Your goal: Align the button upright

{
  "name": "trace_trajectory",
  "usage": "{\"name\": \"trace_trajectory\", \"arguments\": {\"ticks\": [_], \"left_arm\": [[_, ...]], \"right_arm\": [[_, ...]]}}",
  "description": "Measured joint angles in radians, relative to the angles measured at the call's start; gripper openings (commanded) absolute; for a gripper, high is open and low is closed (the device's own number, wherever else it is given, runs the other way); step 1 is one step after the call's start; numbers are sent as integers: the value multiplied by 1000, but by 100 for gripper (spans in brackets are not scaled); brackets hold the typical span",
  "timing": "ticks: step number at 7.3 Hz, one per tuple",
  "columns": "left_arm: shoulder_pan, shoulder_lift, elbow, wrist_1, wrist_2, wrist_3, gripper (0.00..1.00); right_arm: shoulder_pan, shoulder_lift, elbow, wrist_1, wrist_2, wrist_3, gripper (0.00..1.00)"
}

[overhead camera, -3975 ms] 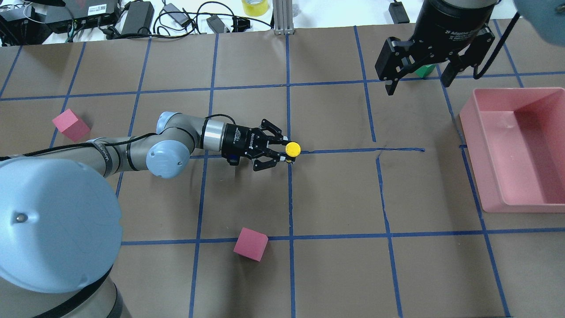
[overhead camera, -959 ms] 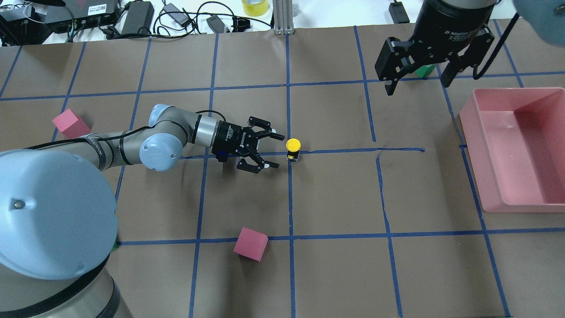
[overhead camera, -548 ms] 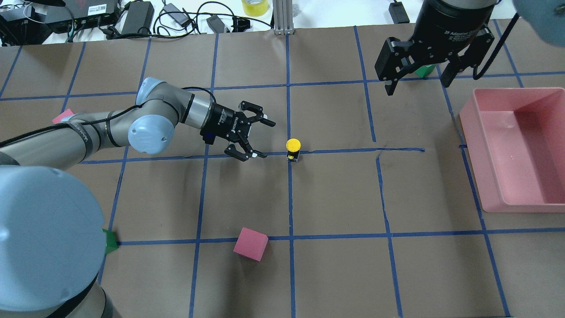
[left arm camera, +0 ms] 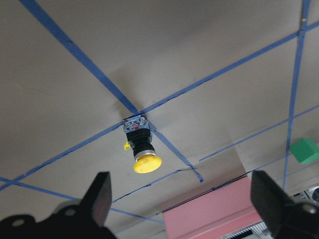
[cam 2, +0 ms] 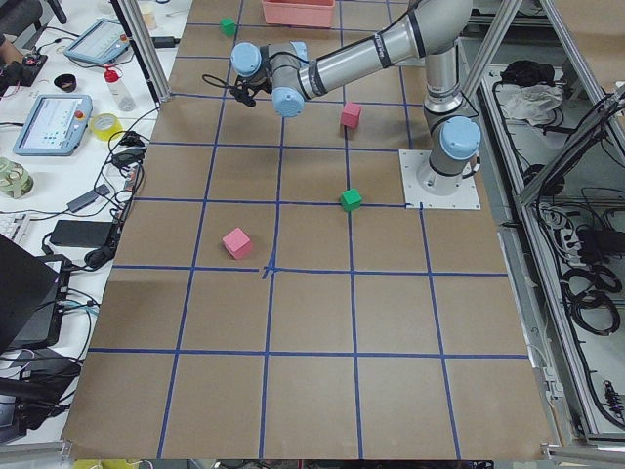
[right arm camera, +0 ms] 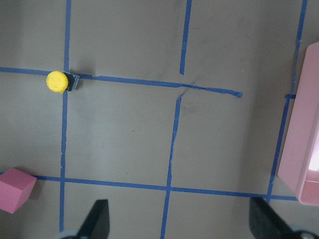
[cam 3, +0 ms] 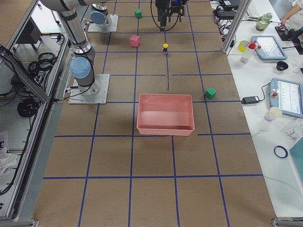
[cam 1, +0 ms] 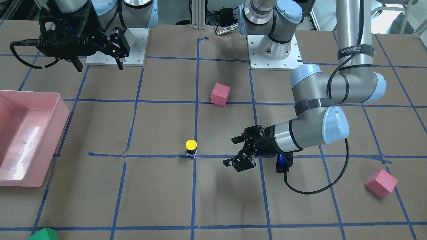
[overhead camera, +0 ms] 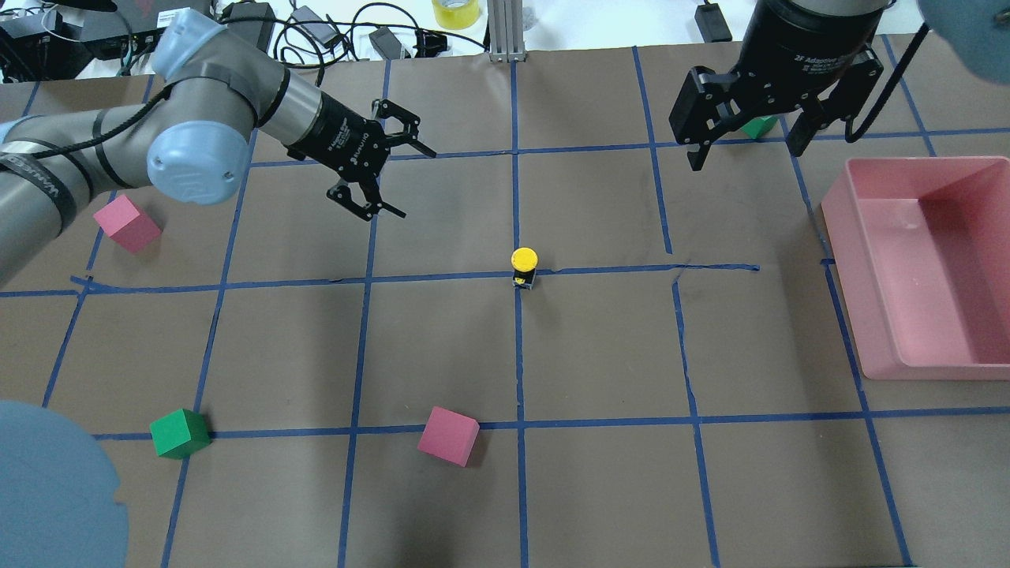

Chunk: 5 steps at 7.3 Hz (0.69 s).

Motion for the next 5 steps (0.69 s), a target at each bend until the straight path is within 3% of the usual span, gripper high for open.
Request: {"name": "trace_trajectory", "arguments": {"ticks": [3, 5], "left_arm": [[23, 72, 157, -173, 422, 489, 100], [20, 151, 242, -276, 573, 680, 100]], "right_arm": [[0, 3, 0, -36, 6, -1, 100], [0, 9, 0, -96, 9, -1, 100]]}}
